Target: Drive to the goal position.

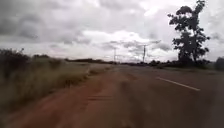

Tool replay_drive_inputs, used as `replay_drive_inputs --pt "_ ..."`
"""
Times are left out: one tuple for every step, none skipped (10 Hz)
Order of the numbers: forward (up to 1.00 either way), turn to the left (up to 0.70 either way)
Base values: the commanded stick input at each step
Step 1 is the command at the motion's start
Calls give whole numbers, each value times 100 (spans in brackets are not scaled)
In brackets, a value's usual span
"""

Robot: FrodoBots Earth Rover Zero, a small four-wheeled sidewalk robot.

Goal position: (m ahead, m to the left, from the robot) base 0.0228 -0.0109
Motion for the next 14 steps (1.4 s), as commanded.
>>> replay_drive_inputs --pt "50 0" --pt "50 0" --pt "50 0" --pt "50 0" --pt "50 0" --pt "50 0" --pt "50 0" --pt "50 0" --pt "50 0" --pt "50 0" --pt "50 0" --pt "50 0" --pt "50 0" --pt "50 0"
